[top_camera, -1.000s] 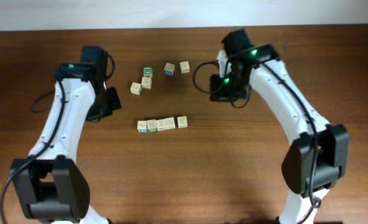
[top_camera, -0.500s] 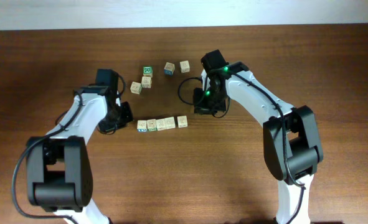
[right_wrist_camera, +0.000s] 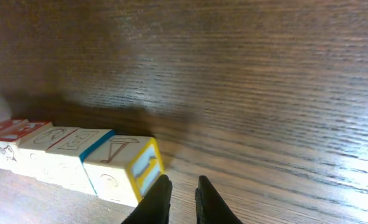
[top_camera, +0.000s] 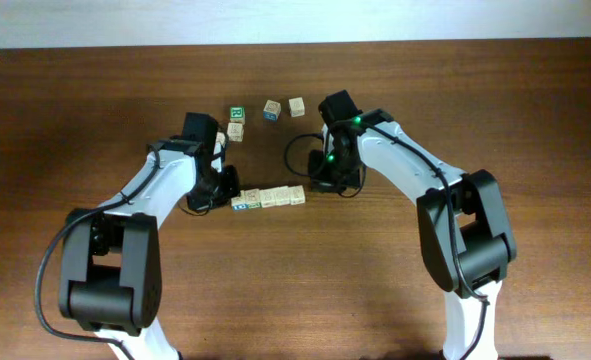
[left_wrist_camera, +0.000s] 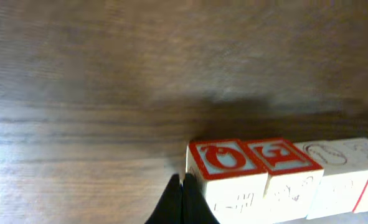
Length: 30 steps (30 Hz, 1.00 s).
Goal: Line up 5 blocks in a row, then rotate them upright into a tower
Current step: 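Lower both grippers to the row ends and squeeze the blocks together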
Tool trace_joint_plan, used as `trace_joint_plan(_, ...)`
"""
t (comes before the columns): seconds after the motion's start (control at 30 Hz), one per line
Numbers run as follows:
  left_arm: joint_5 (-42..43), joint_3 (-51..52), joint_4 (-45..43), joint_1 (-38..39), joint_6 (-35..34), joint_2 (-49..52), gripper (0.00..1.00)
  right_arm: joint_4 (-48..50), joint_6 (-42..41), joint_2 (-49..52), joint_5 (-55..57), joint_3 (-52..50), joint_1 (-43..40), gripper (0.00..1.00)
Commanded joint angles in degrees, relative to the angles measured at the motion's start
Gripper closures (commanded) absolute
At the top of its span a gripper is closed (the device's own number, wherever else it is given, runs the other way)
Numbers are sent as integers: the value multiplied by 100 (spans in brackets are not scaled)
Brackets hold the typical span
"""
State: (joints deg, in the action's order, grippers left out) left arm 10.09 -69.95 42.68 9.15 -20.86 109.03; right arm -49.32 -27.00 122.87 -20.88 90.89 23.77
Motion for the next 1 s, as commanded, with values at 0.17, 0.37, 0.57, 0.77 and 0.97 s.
trace_joint_plan(0.17,103,39,-490,350,251,70,100,33,-249,42,17,-35,247,84)
trace_joint_plan(0.37,-7,39,-310,345,474,68,99,70,-378,42,179,-28,170,79)
trace_joint_plan(0.57,-155,28,-127,345,599,68,71,-35,-345,28,70,33,17,75)
trace_joint_plan(0.77,-271,-184,-105,343,645,68,48,-275,-221,26,240,428,20,74)
trace_joint_plan(0.97,-411,-201,-83,345,643,68,40,-490,-221,28,507,400,20,69)
